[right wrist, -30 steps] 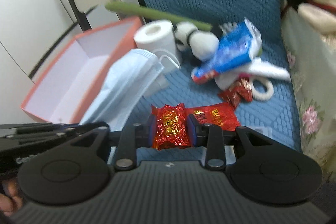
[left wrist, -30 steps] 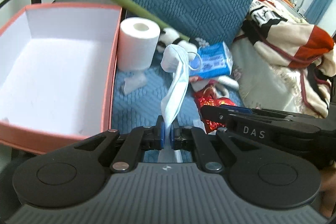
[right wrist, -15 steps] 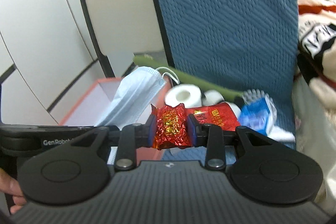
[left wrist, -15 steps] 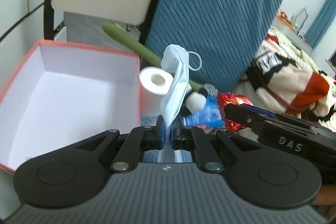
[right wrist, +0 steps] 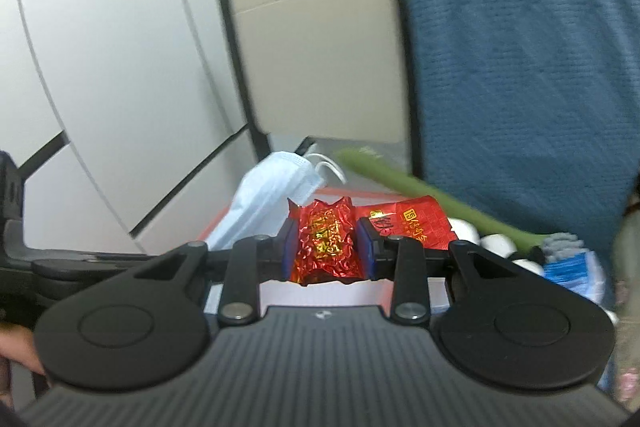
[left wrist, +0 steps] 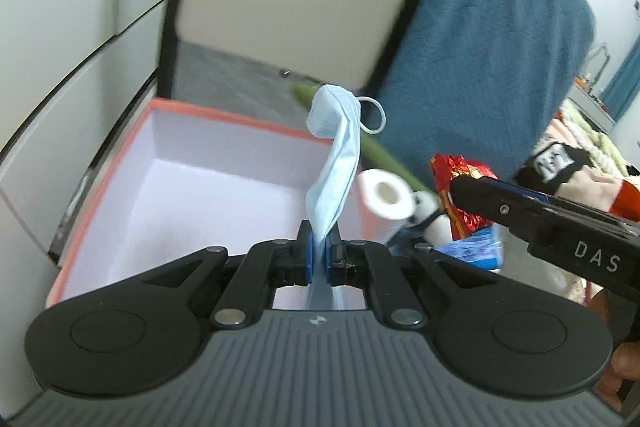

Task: Organize soft objects
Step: 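Open the left gripper over the pink box while the right gripper drops the candy inside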

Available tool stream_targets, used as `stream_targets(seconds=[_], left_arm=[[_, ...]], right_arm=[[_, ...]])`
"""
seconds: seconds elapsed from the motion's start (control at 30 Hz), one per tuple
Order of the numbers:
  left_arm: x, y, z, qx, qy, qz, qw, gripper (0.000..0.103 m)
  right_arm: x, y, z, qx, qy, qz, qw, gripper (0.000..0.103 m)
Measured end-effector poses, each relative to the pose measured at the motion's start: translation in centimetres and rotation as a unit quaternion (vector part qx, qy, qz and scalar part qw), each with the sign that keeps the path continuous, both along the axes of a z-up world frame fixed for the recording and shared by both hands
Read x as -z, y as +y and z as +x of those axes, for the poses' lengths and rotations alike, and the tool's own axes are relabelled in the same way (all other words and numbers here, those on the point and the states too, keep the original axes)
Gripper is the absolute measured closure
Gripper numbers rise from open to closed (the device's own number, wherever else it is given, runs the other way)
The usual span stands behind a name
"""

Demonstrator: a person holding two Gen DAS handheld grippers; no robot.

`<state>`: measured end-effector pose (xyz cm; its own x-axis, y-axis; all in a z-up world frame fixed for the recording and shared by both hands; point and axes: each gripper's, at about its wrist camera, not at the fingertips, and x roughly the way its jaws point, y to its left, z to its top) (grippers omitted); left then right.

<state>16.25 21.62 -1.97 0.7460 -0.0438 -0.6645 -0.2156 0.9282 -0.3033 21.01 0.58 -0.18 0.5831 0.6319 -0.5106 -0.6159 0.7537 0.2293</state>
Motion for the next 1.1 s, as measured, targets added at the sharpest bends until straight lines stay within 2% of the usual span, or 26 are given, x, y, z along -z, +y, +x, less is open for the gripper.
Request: stream_targets(seconds=[0.17, 0.43, 0.53, 0.67, 0.83, 0.87, 0.93, 0.97, 1.0, 1.03, 1.1], left_arm=[[2.8, 4.5, -1.3, -0.031, 0.021, -0.009, 0.9993, 0.096], [8.6, 9.4, -1.7, -0.048, 0.078, -0.010, 0.9957, 0.096], [10.3, 10.5, -1.7, -0.049, 0.091, -0.015, 0.9945, 0.096], [12.3, 11.4, -1.5, -0.048, 0.113, -0.025, 0.9922, 0.096], [13.4, 12.5, -2.2, -0.060, 0.125, -0.030, 0.9899, 0.095], [13.5, 12.5, -2.3, -0.061, 0.123, -0.030, 0.9902, 0.091], [13.1, 12.4, -2.9, -0.064, 0.117, -0.020, 0.9909, 0.073], [13.0, 12.5, -3.1, -0.067, 0.118, -0.015, 0.9906, 0.055], [12.7, 12.6, -3.3, -0.068, 0.113, -0.017, 0.9911, 0.048], [12.2, 12.5, -3.5, -0.070, 0.104, -0.021, 0.9919, 0.048], [10.9, 12.2, -3.9, -0.065, 0.078, -0.027, 0.9944, 0.048]], right_arm=[[2.4, 5.0, -0.1, -0.033, 0.027, -0.031, 0.999, 0.067], [8.4, 10.0, 0.1, -0.048, 0.092, -0.076, 0.992, 0.067], [9.9, 11.6, 0.0, -0.040, 0.089, -0.106, 0.990, 0.067], [11.2, 12.9, 0.2, -0.028, 0.101, -0.114, 0.988, 0.067], [11.8, 13.6, 0.2, -0.028, 0.115, -0.113, 0.987, 0.066], [11.6, 13.6, 0.0, -0.028, 0.113, -0.112, 0.987, 0.067], [11.0, 13.5, -0.2, -0.032, 0.110, -0.111, 0.987, 0.066], [10.6, 13.4, -0.3, -0.033, 0.106, -0.110, 0.988, 0.059], [10.1, 13.3, -0.4, -0.032, 0.099, -0.107, 0.989, 0.054], [9.7, 13.0, -0.5, -0.029, 0.093, -0.104, 0.990, 0.044], [8.6, 12.3, -0.8, -0.026, 0.084, -0.091, 0.992, 0.042]])
